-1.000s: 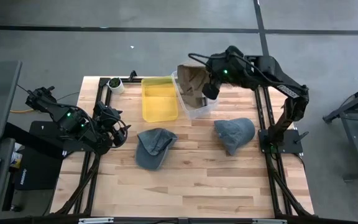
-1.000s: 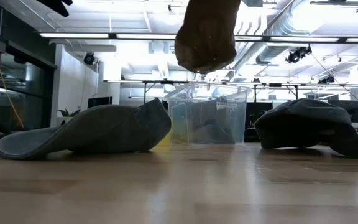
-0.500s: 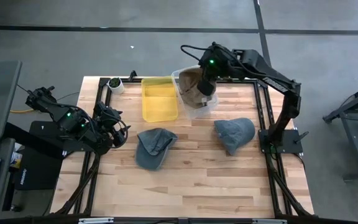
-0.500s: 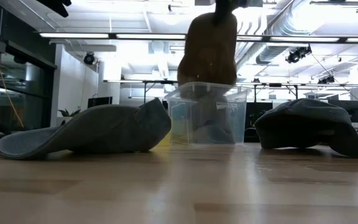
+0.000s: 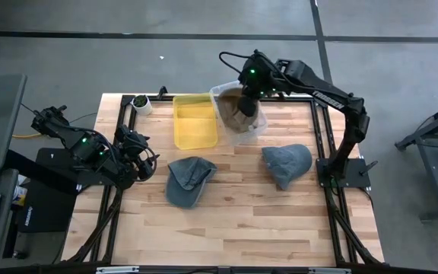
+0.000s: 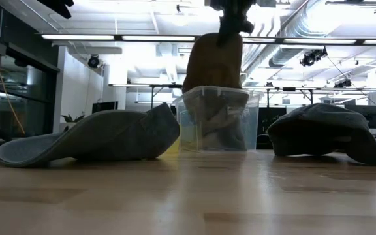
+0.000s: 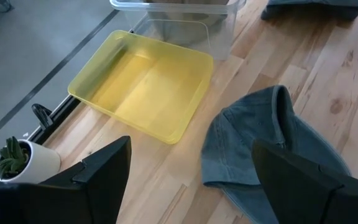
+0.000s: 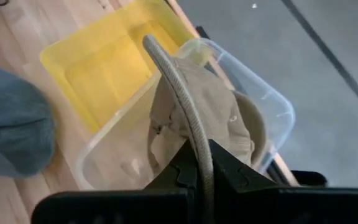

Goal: Pick & Place hat
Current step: Put the brown cap into the transparent bin

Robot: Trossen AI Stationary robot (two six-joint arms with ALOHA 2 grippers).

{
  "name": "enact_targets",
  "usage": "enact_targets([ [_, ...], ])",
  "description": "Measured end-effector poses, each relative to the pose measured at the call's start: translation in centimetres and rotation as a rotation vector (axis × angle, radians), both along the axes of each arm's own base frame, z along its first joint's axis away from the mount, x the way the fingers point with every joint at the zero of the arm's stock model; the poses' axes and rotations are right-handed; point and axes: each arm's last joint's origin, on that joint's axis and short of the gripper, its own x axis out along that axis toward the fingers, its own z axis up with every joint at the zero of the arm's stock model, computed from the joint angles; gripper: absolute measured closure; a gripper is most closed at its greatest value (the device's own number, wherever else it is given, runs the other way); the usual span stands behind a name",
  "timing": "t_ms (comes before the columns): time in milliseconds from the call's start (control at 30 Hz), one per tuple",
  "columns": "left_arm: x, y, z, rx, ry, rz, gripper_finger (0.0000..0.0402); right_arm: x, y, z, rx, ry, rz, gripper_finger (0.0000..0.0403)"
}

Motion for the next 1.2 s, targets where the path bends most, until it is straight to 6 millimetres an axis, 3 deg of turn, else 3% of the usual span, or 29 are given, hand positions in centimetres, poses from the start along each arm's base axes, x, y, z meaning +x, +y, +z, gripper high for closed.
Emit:
enact_targets([
  [267, 0.0, 0.0, 0.0, 0.000, 0.000, 0.000, 0.0092, 0.7, -0.2, -0.6, 0.027, -0.054, 0.040, 0.0398],
  [700, 0.0, 0.0, 0.0, -0.001, 0.001, -0.001, 0.0092, 0.0, -2.2, -1.5, 0.062, -0.011, -0.009, 0.0398],
  [1200, 0.0, 0.0, 0.0, -0.002, 0.002, -0.001, 0.0092, 1.9, -4.9, -5.5, 0.146, 0.070, -0.029, 0.0398],
])
